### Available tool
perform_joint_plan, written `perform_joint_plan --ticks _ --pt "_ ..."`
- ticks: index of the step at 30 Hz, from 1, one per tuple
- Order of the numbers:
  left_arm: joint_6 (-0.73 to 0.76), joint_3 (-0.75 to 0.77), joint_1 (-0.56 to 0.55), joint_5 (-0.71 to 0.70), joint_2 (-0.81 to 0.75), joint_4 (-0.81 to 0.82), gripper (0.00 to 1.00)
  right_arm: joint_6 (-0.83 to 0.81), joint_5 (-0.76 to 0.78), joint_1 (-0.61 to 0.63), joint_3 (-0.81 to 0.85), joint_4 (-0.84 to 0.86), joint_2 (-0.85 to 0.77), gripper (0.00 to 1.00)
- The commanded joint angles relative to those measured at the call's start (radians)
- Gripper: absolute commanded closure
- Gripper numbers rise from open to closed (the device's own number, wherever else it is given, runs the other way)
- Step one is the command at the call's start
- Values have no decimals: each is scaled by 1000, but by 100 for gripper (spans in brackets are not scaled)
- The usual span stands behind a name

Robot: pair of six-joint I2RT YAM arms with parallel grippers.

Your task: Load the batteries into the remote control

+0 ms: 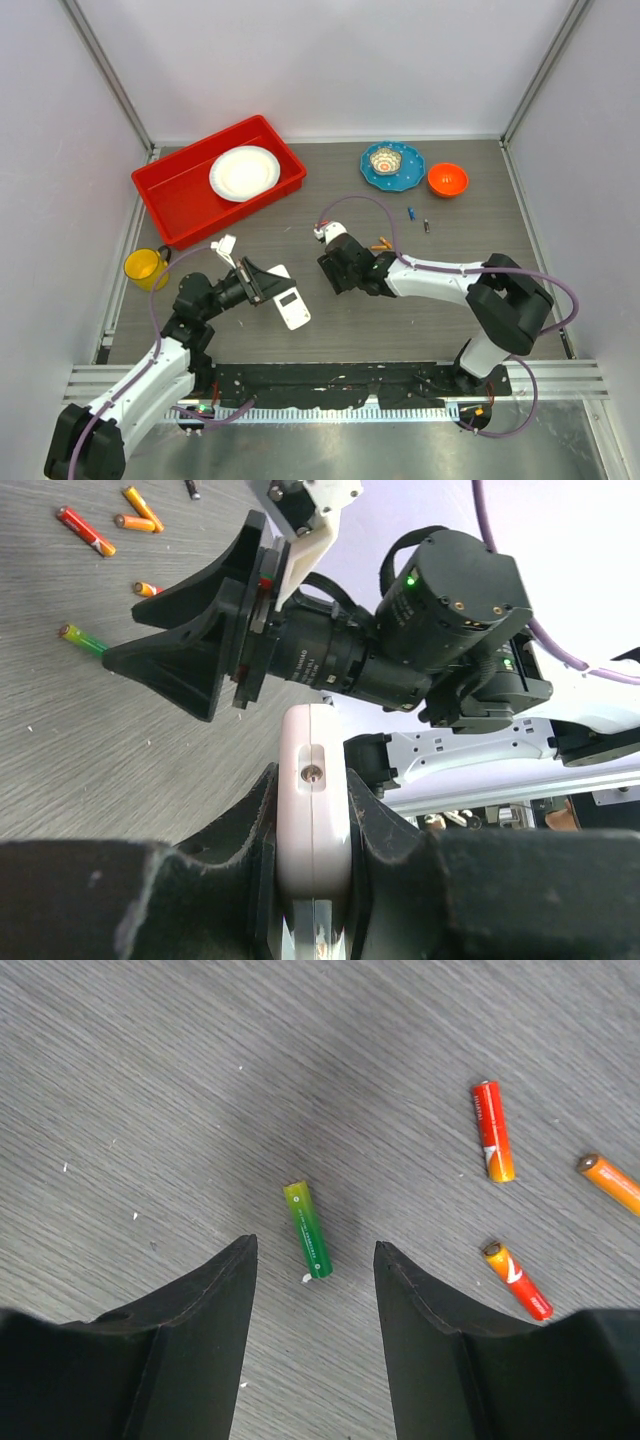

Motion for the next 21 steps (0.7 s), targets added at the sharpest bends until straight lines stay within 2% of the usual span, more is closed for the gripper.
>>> perform_joint_plan --ticks 1,13,21 --pt "-22 -17 6 19 -18 127 100 -3 -30 -14 -13 81 18 46" --pt "-28 -40 6 8 -58 135 100 13 -67 -47 -8 114 60 55" --pt "-28 -44 6 13 -71 134 100 20 -82 -50 -18 126 84 57"
